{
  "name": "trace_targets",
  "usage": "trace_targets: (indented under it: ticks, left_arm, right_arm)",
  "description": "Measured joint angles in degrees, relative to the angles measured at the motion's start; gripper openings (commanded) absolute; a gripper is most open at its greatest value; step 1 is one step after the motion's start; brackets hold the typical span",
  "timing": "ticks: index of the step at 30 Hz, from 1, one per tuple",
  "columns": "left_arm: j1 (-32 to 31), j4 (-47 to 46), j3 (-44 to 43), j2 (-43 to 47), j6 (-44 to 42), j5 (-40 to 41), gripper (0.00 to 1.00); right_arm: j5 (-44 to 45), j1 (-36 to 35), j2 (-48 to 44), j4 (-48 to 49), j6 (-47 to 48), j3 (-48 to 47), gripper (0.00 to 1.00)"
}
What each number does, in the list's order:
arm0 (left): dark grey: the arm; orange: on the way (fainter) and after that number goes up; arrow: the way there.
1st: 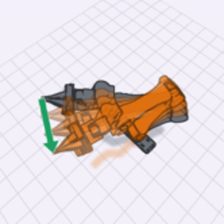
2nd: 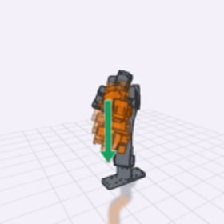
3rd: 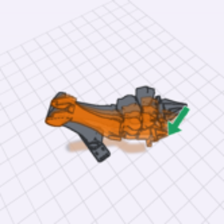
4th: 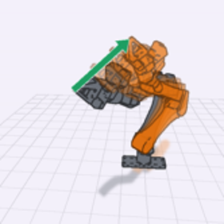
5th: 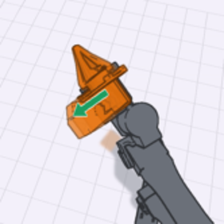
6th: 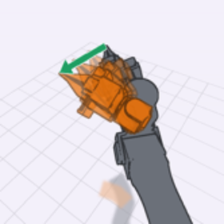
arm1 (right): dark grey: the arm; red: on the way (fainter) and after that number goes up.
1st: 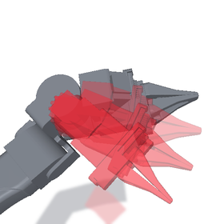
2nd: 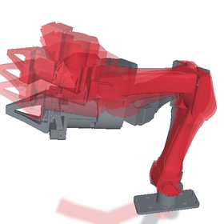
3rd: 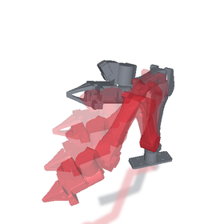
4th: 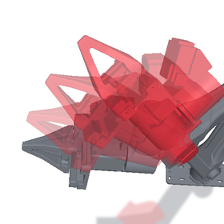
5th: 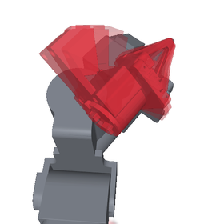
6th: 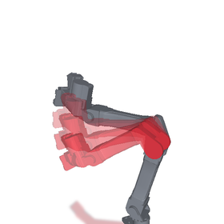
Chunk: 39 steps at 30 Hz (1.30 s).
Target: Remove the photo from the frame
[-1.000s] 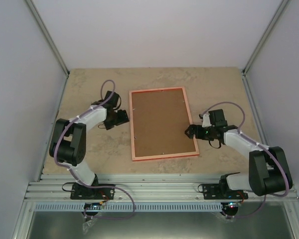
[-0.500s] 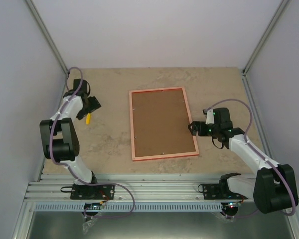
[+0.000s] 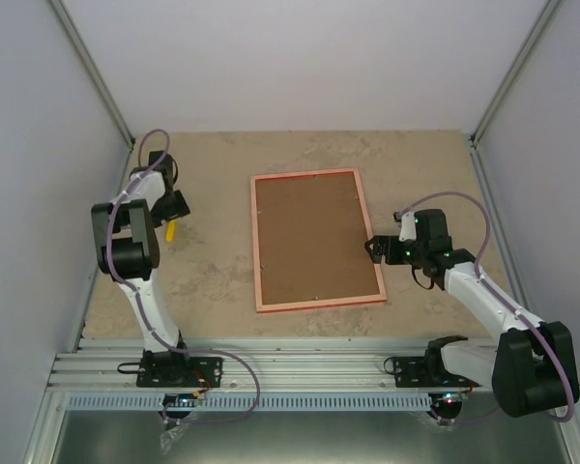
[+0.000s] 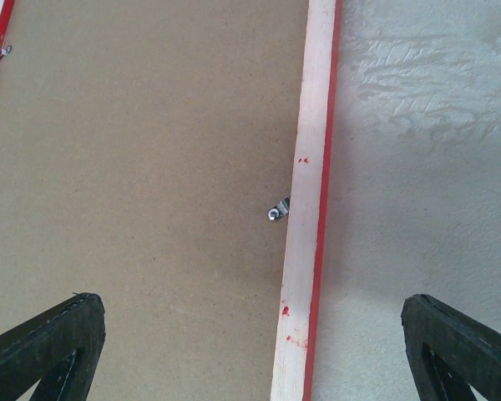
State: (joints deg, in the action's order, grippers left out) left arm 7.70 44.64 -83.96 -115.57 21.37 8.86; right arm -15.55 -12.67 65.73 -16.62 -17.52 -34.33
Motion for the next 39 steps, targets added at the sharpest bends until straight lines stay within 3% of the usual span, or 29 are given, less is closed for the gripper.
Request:
trace_targets:
  ticks: [20,29,39]
  left_arm:
    - [0.2,1.4,-4.3,-5.2,-2.6,-2.3,0.12]
    - [0.2,0.2,0.4,-1.2,-1.3,-9.2,0.01]
    - [0.2,-9.5,15.3,15.0,6.1,-23.7,0.0]
  right_arm:
    - [-0.1,0.0,0.5,-0.1,0.8,-1.6,0.98]
    - [-1.8,0.0,0.5,0.0,1.0,-2.6,0.98]
    - [-3.6,-4.1,0.5,1.4,0.3,-5.3,0.98]
